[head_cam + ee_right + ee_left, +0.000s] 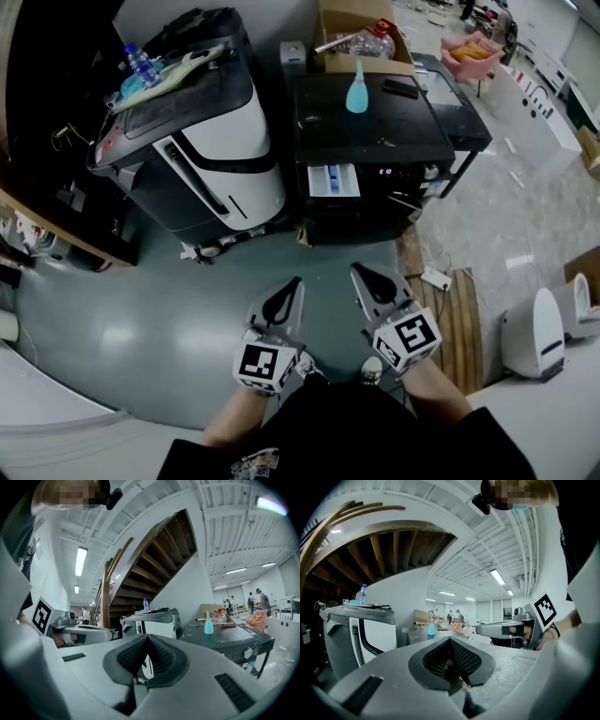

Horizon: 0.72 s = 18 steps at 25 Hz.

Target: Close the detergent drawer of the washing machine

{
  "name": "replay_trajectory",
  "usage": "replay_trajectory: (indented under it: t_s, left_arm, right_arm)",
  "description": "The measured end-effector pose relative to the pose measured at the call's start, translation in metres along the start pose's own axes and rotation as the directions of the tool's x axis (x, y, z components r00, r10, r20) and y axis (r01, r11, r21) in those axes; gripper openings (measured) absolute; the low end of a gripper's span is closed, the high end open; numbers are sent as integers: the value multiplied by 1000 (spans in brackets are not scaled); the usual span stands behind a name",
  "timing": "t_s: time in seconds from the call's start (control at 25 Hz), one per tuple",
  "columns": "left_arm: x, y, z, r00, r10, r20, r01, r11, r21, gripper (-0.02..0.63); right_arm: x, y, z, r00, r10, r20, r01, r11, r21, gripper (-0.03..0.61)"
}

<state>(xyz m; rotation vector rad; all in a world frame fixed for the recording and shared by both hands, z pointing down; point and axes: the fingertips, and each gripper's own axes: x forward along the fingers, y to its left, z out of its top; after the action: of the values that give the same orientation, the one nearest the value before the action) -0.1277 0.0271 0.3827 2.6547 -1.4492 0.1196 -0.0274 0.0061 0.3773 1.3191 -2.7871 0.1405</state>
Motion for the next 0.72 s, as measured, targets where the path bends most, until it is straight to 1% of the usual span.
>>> replay_trajectory:
  t_s: [0.08, 0.28, 0.4, 0.52, 0.6, 0.72]
  left_arm:
    - [1, 9, -1, 1000, -12, 14, 12, 1000, -3, 3]
    - [1, 32, -7, 999, -32, -13, 32, 999, -9, 5]
    - [1, 44, -7, 999, -50, -1, 50, 999, -2, 5]
    - [-2, 56, -11, 998, -65, -13, 65, 998, 0, 5]
    - [-5, 63, -12, 997, -73, -30, 73, 997, -3, 5]
    - [-9, 74, -13, 996, -82, -27, 82, 997, -3, 5]
  right_arm:
    - [8, 3, -2, 1000, -11, -8, 11, 1000, 9, 0]
    - [28, 11, -5, 1000, -28, 3, 28, 1000, 9, 2]
    - [38, 18, -9, 999, -47, -21, 48, 998, 43, 2]
    - [50, 27, -13, 997, -61, -44, 64, 995, 72, 2]
    - [58, 33, -13, 998, -55, -26, 56, 997, 56, 3]
    - [69, 42, -10, 999, -39, 8, 39, 999, 20, 6]
